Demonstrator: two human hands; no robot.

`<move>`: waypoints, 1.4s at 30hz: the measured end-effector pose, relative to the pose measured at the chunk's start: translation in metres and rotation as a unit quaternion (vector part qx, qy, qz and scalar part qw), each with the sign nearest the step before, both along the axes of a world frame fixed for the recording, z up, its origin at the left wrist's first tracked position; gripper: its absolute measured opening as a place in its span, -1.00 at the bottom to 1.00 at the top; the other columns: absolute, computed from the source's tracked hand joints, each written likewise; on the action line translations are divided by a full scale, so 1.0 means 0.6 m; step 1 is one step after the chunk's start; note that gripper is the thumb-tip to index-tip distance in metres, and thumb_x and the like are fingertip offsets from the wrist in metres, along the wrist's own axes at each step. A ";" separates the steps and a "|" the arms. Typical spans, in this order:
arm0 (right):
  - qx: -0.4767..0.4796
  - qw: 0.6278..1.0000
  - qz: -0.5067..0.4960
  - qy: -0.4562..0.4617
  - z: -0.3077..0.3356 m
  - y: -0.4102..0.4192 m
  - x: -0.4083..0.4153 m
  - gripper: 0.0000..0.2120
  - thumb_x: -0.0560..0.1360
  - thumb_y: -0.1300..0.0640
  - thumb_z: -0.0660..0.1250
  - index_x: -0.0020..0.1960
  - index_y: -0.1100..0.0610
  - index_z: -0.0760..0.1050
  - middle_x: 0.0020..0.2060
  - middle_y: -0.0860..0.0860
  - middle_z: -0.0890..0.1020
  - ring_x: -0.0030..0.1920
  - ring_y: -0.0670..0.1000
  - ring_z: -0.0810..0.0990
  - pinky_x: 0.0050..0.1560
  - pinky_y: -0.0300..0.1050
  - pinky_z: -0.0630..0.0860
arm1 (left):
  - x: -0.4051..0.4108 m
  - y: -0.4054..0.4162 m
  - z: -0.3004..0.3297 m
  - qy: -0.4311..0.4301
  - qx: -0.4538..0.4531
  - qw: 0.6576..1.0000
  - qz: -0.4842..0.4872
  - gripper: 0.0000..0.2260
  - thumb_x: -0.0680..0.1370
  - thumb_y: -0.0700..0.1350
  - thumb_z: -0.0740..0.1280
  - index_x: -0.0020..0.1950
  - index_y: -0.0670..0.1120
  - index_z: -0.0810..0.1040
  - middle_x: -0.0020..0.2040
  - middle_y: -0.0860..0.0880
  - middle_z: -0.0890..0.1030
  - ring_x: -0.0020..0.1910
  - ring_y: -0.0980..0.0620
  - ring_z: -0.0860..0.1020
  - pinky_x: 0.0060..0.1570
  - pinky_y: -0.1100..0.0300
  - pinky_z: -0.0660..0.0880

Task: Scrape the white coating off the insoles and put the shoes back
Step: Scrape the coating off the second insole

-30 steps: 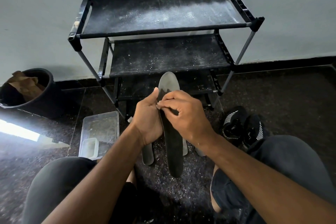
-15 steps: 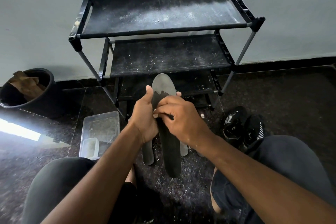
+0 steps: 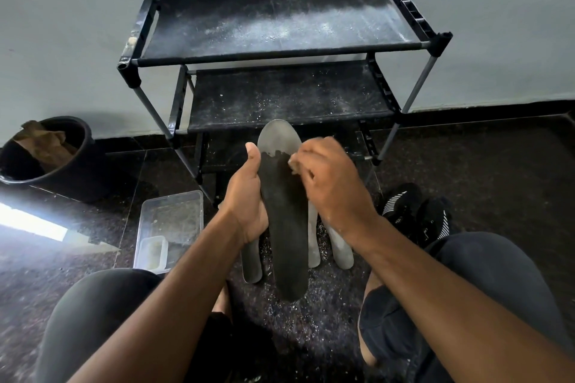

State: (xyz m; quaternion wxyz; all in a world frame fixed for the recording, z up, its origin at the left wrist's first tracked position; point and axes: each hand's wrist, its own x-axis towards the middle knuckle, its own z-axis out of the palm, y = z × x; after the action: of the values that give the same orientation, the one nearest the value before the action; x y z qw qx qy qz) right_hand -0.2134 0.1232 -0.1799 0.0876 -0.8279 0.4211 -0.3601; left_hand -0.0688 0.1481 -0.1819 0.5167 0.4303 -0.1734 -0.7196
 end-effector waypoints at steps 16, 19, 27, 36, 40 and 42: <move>-0.013 0.996 -0.066 -0.062 0.011 -0.011 -0.010 -0.95 0.51 0.34 0.40 -0.06 0.29 0.65 -0.10 0.07 0.60 -0.05 0.01 0.53 0.05 -0.44 0.41 | -0.008 0.005 0.004 -0.036 -0.002 0.999 -0.030 -0.32 0.70 0.28 -0.01 0.42 -0.25 0.52 0.24 -0.28 0.66 0.15 -0.16 0.70 -0.02 -0.01 0.67; 0.000 0.999 -0.026 -0.033 -0.004 0.010 0.002 -0.89 0.50 0.38 0.40 -0.01 0.28 0.66 -0.08 0.06 0.60 -0.02 0.01 0.53 0.09 -0.37 0.43 | -0.006 0.004 0.002 -0.038 0.003 0.999 -0.037 -0.32 0.70 0.29 -0.02 0.38 -0.23 0.55 0.22 -0.24 0.68 0.19 -0.12 0.68 0.08 0.03 0.64; -0.005 0.994 -0.071 -0.083 0.010 -0.013 -0.008 -0.94 0.49 0.32 0.44 -0.04 0.28 0.66 -0.11 0.07 0.61 -0.06 0.00 0.55 0.03 -0.41 0.43 | -0.007 0.006 -0.003 0.000 -0.009 0.999 -0.047 -0.34 0.71 0.27 -0.04 0.39 -0.21 0.55 0.27 -0.25 0.66 0.20 -0.16 0.67 0.05 -0.04 0.65; -0.002 0.998 0.000 -0.067 -0.007 0.008 0.012 -0.92 0.49 0.37 0.42 -0.03 0.29 0.66 -0.11 0.09 0.62 -0.03 0.04 0.58 0.06 -0.18 0.52 | -0.005 0.001 -0.013 0.004 0.004 0.999 -0.041 -0.36 0.71 0.28 0.00 0.39 -0.20 0.56 0.28 -0.23 0.65 0.27 -0.12 0.64 0.22 -0.01 0.58; -0.002 0.990 -0.095 -0.104 0.017 -0.020 -0.018 -0.95 0.51 0.30 0.43 -0.07 0.27 0.66 -0.12 0.08 0.62 -0.06 -0.01 0.56 0.02 -0.46 0.39 | -0.011 0.004 -0.010 0.020 -0.006 0.997 -0.071 -0.32 0.71 0.29 -0.04 0.45 -0.22 0.50 0.35 -0.30 0.59 0.32 -0.23 0.60 0.33 -0.22 0.51; -0.012 0.991 -0.085 -0.099 0.012 -0.012 -0.013 -0.94 0.50 0.32 0.43 -0.05 0.27 0.67 -0.11 0.09 0.63 -0.05 -0.01 0.56 0.05 -0.44 0.41 | -0.012 0.004 -0.008 0.023 -0.003 0.997 -0.070 -0.33 0.71 0.28 -0.03 0.45 -0.22 0.50 0.33 -0.28 0.61 0.29 -0.20 0.62 0.25 -0.15 0.58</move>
State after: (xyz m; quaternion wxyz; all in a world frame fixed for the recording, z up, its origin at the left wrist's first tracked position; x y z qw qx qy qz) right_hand -0.2209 0.1162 -0.1725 0.0878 -0.7499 0.4751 -0.4519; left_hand -0.0762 0.1506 -0.1866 0.4706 0.3987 -0.1930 -0.7631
